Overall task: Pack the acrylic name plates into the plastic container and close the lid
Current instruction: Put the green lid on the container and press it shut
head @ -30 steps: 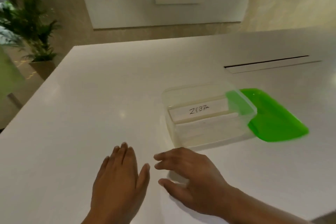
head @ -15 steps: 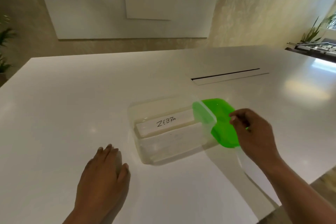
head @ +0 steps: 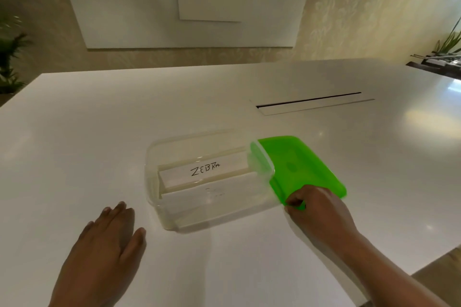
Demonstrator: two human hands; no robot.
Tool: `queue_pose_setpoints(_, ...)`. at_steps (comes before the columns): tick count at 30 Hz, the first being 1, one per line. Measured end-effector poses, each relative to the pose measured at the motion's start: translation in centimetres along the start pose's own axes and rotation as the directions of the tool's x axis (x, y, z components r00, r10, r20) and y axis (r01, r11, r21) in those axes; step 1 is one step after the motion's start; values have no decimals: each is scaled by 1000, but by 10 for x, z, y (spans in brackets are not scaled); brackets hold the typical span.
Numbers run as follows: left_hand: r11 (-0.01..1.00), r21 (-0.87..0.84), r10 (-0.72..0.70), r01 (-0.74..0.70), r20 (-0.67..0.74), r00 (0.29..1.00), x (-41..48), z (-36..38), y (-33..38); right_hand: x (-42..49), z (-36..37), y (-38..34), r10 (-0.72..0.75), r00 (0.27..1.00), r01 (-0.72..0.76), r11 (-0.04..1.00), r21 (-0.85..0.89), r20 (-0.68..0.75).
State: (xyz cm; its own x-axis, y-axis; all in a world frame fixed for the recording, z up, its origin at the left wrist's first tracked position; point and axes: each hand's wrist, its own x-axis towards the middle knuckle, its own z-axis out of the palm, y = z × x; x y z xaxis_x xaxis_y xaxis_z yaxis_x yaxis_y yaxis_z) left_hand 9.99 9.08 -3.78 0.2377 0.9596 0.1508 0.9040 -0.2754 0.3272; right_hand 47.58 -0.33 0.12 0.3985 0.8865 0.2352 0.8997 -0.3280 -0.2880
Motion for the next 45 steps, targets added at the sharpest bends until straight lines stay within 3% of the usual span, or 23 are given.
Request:
queue_pose_setpoints(9, 996, -81, -48, 46, -27, 998, 3, -2, 3, 9, -26, -3, -101, 973, 114, 992, 53, -208)
queue_pose_setpoints(13, 991, -110, -79, 75, -32, 996, 6, -4, 4, 19, -44, -5, -159, 930, 191, 979, 65, -333)
queue_pose_setpoints(16, 976, -201, -109, 87, -97, 989, 8, -18, 2, 26, -55, -9, -215, 862, 279, 957, 75, -460)
queue_pose_setpoints(20, 958, -284, -7, -26, -116, 993, 17, -55, 0, 34, -72, -22, -309, 737, 426, 903, 59, -601)
queue_pose_setpoints(24, 930, -340, 57, -141, -247, 967, 30, -86, 16, 40, -92, -51, -323, 626, 565, 815, 128, -709)
queue_pose_setpoints(29, 841, -457, 91, -289, -406, 909, 52, -126, 43, 49, -119, -91, -316, 562, 686, 694, 218, -764)
queue_pose_setpoints(33, 830, -427, 96, -359, -524, 846, 76, -157, 56, 63, -141, -107, -208, 653, 711, 498, 496, -728)
queue_pose_setpoints(37, 787, -469, 101, -401, -544, 833, 91, -173, 59, 81, -152, -115, -149, 731, 671, 336, 661, -666)
queue_pose_setpoints(41, 695, -570, 143, -438, -488, 861, 90, -166, 59, 91, -138, -115, -98, 818, 564, 336, 755, -567)
queue_pose_setpoints(45, 528, -768, 61, -362, -391, 919, 84, -147, 61, 97, -129, -106, -26, 899, 422, 316, 849, -437)
